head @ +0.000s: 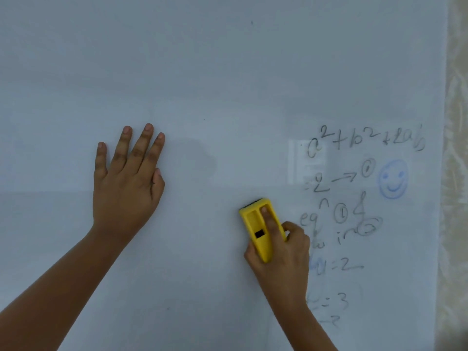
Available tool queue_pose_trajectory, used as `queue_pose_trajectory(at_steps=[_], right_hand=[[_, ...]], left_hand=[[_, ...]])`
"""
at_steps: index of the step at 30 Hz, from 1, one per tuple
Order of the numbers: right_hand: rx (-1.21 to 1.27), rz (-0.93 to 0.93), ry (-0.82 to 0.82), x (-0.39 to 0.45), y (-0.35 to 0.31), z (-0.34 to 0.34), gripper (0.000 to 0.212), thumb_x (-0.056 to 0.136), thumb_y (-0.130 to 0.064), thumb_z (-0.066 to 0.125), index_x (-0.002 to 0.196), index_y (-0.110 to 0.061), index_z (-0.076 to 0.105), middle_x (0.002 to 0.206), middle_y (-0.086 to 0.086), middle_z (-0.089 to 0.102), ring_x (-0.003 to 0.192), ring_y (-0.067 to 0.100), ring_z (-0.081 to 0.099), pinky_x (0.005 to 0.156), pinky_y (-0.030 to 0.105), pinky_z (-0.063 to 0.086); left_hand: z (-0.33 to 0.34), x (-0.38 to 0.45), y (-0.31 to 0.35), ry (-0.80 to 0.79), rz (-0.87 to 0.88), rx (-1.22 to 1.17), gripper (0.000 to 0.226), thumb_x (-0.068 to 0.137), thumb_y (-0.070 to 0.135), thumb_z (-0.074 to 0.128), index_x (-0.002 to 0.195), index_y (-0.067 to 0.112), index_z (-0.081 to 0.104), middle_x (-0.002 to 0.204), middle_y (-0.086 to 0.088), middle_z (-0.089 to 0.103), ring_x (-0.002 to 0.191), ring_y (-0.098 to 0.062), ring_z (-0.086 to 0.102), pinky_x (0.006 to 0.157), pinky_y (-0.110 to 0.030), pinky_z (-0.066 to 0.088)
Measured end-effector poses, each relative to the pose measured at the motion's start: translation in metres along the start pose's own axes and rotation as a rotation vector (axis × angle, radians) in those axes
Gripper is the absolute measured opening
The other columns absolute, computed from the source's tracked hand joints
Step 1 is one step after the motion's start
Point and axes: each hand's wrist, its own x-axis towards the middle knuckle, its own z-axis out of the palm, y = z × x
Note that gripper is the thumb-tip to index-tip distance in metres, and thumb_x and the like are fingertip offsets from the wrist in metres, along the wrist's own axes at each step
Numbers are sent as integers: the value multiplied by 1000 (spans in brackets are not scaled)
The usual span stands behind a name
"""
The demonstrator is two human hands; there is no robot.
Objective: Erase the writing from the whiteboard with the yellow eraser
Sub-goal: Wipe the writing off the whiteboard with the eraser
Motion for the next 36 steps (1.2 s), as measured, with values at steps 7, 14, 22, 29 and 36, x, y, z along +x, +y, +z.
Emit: queue_pose_trajectory(at_steps=[7,14,22,29,36], right_hand=[[86,212,85,12,22,-7,77,67,-28,76,135,-36,40,107,17,47,92,26,42,63,46,52],[21,-2,-65,-49,-3,10,71,62,-39,66,129,-39,43,97,10,52,76,27,48,61,36,48],[73,382,143,-50,39,9,83,68,-26,76,137,-41,32,110,14,43,98,26,39,64,42,49],[11,168,-29,-100,44,12,83,54,-28,82,128,-35,43,106,6,40,85,27,43,55,41,52],[59,370,110,-71,43,13,82,68,-32,72,137,-42,29,108,7,38,95,23,38,64,40,50]], left_hand=[[6,-14,21,4,-158,-9,54,97,24,26,150,16,19,157,-6,19,145,-27,10,115,-49,0],[17,-44,45,-34,-213,10,57,97,27,24,150,12,12,157,-7,10,145,-26,0,115,-49,-3],[19,-64,70,-53,-294,-24,58,97,26,24,150,11,8,157,-7,3,144,-26,-3,115,-51,-3],[20,-75,76,-110,-257,3,62,94,28,26,150,7,6,157,-12,2,144,-29,-5,114,-53,-5],[24,-84,79,-121,10,-3,60,95,25,22,149,5,5,155,-10,7,144,-25,7,115,-52,-3]])
